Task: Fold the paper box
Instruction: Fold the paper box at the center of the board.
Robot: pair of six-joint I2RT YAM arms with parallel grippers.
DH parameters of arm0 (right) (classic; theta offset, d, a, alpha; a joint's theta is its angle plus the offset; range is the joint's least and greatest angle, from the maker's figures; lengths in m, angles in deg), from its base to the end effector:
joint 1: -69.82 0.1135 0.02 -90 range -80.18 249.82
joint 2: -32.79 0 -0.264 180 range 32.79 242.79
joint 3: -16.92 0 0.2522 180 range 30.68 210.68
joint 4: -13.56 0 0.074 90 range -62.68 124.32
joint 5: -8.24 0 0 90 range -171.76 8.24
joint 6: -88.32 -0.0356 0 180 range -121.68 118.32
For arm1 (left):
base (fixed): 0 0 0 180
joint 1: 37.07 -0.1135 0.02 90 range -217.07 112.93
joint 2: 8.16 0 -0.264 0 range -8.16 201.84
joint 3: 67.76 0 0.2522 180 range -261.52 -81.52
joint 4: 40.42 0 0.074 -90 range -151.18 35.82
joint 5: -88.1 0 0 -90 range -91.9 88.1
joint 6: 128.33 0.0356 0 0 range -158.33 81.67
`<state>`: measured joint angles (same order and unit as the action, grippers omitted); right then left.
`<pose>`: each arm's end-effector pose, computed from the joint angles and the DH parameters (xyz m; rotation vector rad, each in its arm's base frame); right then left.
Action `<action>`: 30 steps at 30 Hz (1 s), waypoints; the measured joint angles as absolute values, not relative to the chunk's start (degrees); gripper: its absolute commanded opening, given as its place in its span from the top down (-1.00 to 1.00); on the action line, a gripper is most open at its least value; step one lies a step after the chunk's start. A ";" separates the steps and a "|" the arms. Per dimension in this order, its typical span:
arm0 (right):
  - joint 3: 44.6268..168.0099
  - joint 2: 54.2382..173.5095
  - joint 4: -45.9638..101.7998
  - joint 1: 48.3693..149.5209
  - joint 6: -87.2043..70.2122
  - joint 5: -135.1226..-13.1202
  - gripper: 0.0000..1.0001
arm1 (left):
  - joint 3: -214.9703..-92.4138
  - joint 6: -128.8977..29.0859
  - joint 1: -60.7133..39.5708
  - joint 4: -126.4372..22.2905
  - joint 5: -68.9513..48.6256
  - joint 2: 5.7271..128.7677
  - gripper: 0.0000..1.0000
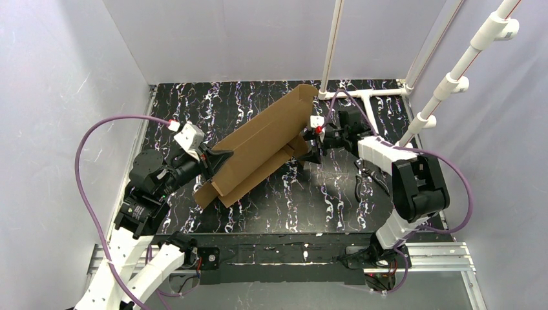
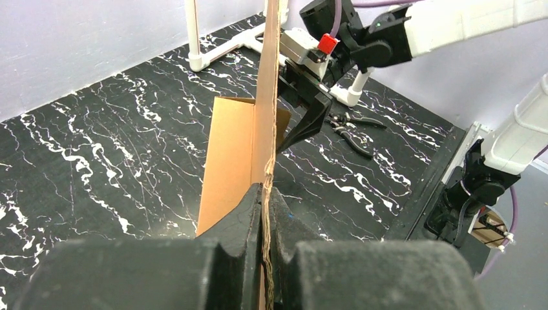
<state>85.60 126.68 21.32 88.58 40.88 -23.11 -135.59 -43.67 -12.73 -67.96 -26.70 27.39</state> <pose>0.3157 0.1393 0.2191 -1.4337 1.3077 0.8122 0.1072 -0.0649 0.4105 0.6003 1.4187 -0.7353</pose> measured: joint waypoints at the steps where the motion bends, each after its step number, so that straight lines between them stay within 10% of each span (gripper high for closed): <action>1: 87.15 127.31 24.86 88.21 43.33 -22.28 -0.54 | -135.59 -43.67 -12.73 -67.96 -26.63 27.44 1.00; 18: 115.96 147.20 99.75 83.60 103.85 -15.59 -0.17 | -136.00 -43.04 -12.73 -68.55 -25.19 29.47 1.00; 22: 113.31 143.53 86.81 83.71 91.27 -18.98 -0.09 | -136.00 -42.88 -12.73 -69.09 -24.99 30.28 1.00; 27: 99.44 134.55 45.76 83.84 56.82 -24.86 0.49 | -136.02 -42.82 -12.75 -69.18 -24.75 30.91 1.00; 30: 92.77 134.50 26.24 84.19 41.85 -27.46 0.43 | -136.02 -42.77 -12.75 -69.23 -24.49 31.11 1.00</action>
